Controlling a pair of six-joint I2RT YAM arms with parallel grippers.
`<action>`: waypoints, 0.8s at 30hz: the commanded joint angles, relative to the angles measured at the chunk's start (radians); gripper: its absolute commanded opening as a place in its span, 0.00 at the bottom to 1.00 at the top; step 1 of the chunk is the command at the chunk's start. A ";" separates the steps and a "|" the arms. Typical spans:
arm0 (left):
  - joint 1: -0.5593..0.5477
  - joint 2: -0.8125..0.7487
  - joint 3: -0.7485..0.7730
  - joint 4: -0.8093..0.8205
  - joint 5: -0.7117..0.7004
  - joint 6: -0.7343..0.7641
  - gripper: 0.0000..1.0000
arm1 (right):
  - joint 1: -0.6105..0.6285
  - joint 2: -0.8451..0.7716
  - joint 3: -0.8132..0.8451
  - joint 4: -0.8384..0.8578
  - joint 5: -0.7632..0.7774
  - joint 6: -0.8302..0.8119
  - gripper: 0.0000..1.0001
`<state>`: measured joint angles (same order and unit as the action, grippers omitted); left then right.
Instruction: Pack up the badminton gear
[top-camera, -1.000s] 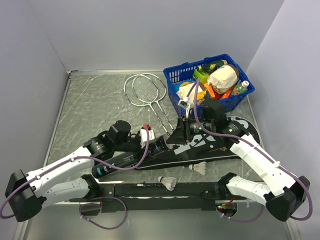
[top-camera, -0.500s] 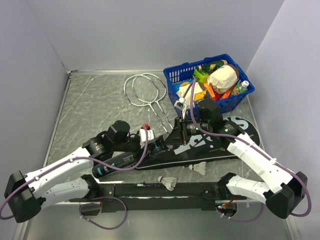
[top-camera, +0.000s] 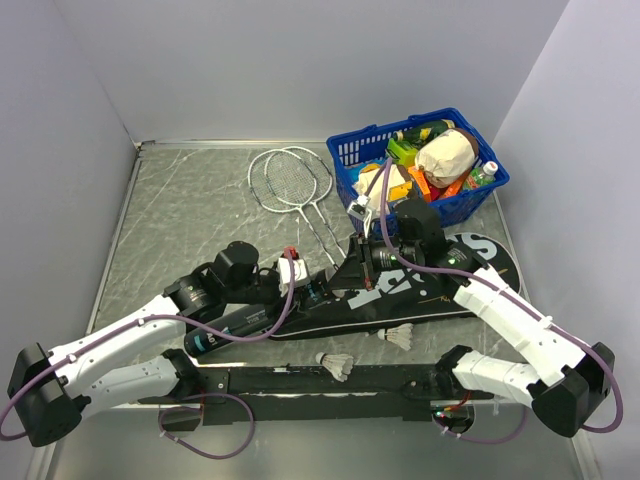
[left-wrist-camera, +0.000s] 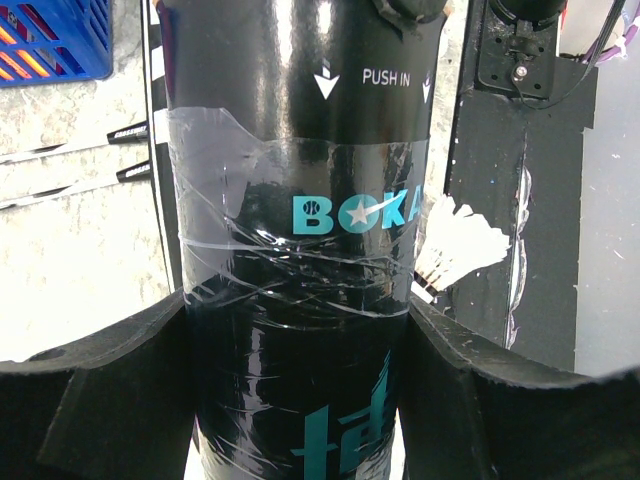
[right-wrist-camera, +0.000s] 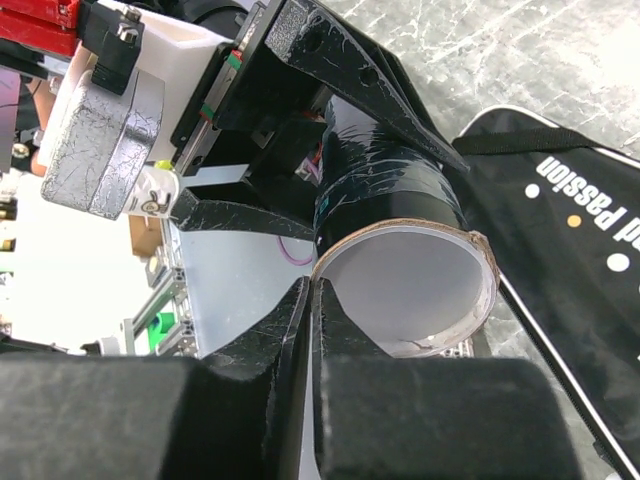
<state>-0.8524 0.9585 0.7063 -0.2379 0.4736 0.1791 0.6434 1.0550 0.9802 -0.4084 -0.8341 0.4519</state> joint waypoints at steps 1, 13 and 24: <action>-0.007 -0.021 0.002 0.068 0.031 -0.006 0.02 | 0.010 -0.035 -0.012 0.065 -0.034 0.010 0.03; -0.007 -0.018 0.001 0.068 0.033 -0.007 0.01 | 0.001 -0.118 -0.052 0.036 -0.060 -0.058 0.00; -0.008 -0.017 -0.002 0.066 0.033 -0.006 0.01 | -0.111 -0.125 -0.066 0.049 -0.166 -0.091 0.00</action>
<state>-0.8703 0.9581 0.7059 -0.1867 0.5003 0.1791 0.5930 0.9627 0.9215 -0.3729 -0.9077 0.4023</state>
